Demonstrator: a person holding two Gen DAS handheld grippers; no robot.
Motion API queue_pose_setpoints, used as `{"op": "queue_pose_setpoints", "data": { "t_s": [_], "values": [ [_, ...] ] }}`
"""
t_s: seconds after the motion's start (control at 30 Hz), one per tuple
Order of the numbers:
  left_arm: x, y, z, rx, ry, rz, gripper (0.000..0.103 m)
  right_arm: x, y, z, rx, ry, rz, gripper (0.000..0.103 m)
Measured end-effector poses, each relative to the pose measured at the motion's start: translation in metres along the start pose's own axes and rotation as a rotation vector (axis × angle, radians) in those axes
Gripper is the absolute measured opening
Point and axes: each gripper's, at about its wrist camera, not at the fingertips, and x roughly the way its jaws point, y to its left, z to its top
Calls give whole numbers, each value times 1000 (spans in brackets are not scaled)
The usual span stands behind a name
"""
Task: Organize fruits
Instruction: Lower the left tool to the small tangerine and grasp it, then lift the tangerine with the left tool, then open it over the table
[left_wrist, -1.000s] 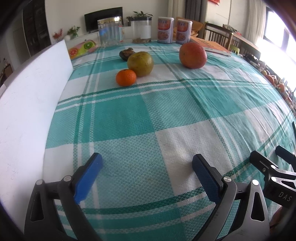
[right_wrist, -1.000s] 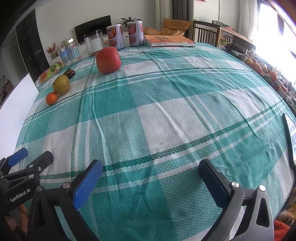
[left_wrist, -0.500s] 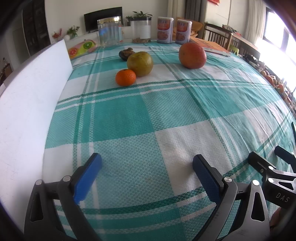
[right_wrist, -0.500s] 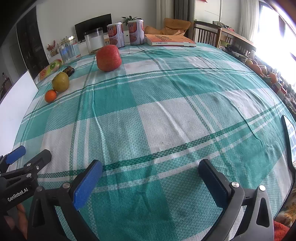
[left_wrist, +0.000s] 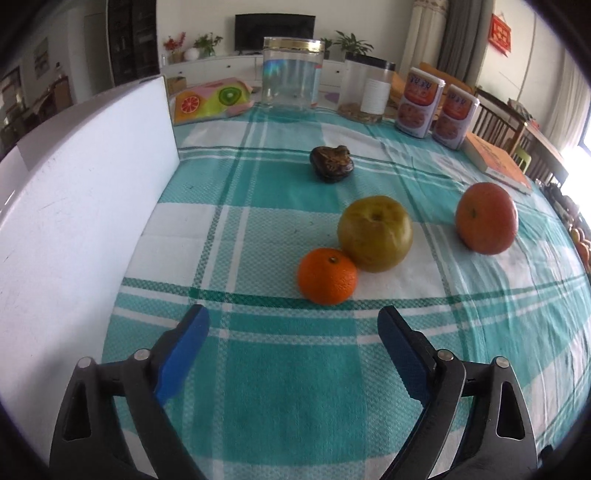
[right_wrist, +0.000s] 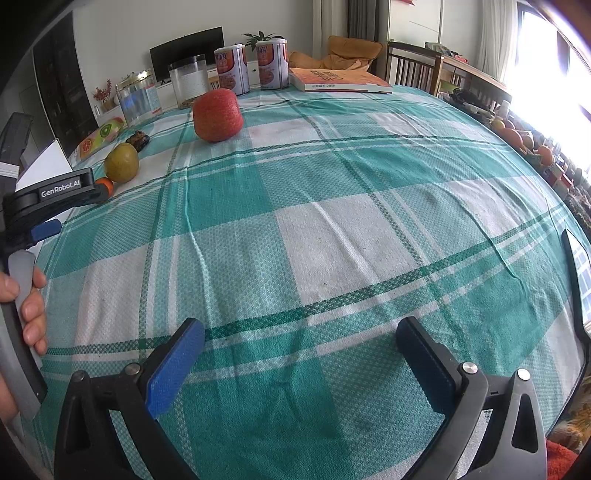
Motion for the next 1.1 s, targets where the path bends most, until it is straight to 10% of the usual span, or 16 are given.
{"op": "queue_pose_setpoints", "data": {
  "t_s": [0.2, 0.4, 1.1],
  "values": [
    [9, 3, 9, 17, -27, -7, 79, 0, 0, 0, -1, 0, -1, 103],
    [8, -11, 8, 106, -34, -51, 34, 0, 0, 0, -1, 0, -1, 103],
    [-78, -21, -94, 229, 80, -121, 35, 0, 0, 0, -2, 1, -2, 103]
  ]
}}
